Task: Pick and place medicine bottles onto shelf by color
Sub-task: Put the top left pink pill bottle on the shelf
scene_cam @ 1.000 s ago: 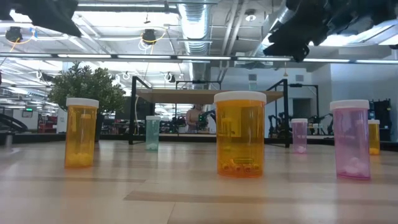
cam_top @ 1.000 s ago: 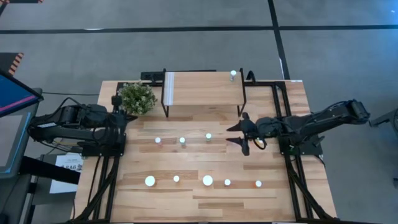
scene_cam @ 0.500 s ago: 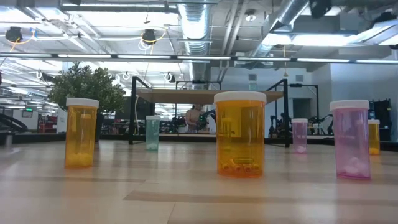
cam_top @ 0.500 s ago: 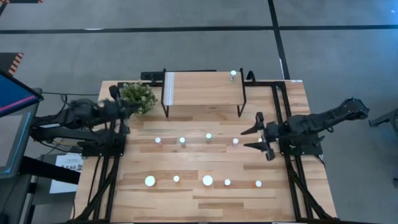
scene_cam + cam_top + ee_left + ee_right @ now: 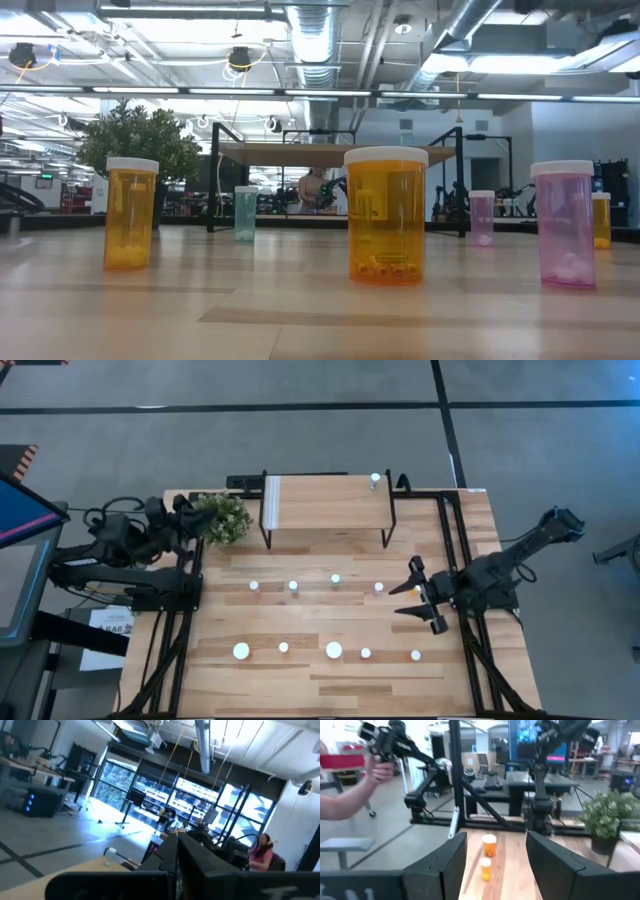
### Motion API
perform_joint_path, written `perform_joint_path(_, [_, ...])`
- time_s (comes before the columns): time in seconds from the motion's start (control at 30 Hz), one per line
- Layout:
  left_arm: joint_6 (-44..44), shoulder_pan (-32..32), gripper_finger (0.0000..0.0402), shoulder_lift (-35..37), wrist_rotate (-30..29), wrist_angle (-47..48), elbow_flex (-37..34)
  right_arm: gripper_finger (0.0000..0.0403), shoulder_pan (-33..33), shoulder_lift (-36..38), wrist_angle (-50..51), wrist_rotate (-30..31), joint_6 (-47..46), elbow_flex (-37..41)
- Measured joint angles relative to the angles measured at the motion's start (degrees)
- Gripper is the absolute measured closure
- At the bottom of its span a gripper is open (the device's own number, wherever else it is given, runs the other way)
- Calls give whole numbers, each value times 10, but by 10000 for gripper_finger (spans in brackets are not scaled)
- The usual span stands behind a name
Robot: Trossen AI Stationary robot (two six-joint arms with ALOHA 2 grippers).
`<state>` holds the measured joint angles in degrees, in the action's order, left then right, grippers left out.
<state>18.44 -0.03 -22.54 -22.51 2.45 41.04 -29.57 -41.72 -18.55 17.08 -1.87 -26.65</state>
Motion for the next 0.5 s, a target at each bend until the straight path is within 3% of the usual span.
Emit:
perform_joint_path(0.2, [-21,0,401,-31,9,21,0,178,2,-23,1,10,2,0])
perform_joint_path(0.4, [-5,0,401,-107,-12,21,0,178,13,-21,4,11,3,0])
perform_joint_path(0.5, [-8,0,401,-147,8,22,0,178,20,-21,11,11,3,0])
